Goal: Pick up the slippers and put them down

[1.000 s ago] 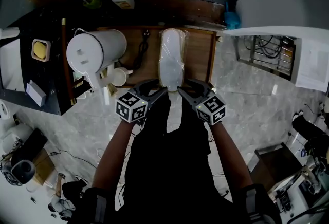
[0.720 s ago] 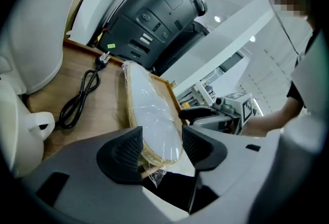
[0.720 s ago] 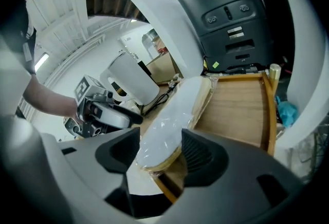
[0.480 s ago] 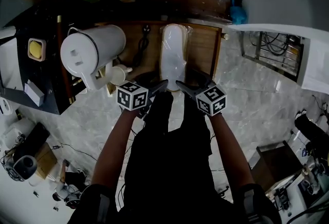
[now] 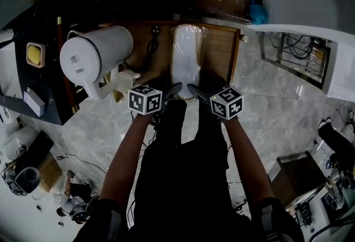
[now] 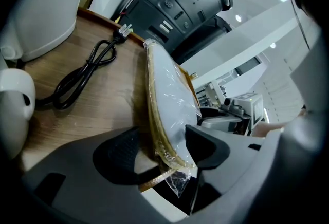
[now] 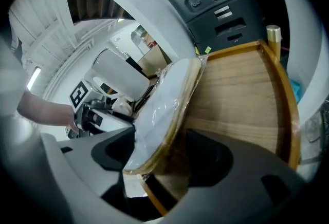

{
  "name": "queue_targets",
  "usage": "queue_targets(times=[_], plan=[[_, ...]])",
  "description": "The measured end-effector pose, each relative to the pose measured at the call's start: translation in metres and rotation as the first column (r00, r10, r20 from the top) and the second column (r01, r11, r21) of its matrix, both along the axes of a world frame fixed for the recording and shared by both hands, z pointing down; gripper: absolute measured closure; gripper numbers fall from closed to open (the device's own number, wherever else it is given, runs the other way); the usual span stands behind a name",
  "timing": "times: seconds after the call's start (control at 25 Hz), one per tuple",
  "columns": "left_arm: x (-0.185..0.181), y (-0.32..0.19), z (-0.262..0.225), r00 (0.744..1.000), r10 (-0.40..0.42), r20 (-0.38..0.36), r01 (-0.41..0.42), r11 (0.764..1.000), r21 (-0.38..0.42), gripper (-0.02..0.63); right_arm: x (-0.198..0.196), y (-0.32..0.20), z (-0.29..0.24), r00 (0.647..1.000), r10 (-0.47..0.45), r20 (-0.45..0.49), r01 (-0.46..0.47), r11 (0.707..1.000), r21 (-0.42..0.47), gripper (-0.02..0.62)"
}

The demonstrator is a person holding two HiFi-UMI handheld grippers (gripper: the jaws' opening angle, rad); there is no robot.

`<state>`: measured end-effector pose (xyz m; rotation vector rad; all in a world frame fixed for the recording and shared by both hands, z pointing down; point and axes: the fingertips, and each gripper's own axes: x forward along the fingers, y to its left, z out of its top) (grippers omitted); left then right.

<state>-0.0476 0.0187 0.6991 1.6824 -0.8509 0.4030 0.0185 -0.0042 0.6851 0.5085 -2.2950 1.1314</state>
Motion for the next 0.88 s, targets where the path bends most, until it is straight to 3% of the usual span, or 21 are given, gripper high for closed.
queue_targets(times=[0.48, 0.88], plan=[[0.008, -0.002, -0.002, 0.999, 0.013, -0.031, -0.013, 1.0, 0.001, 0.359, -0.016, 0.004, 0.005, 1.0, -0.018, 0.011, 0.018, 0.999, -0.038, 0.311], [0.01, -0.008, -0.032, 0.999, 0.03, -0.012, -0.029, 0.997, 0.069, 0.36, -0.013, 0.0, -0.022, 1.0, 0.006, 0.029, -0.005, 1.0, -0.009, 0.316]])
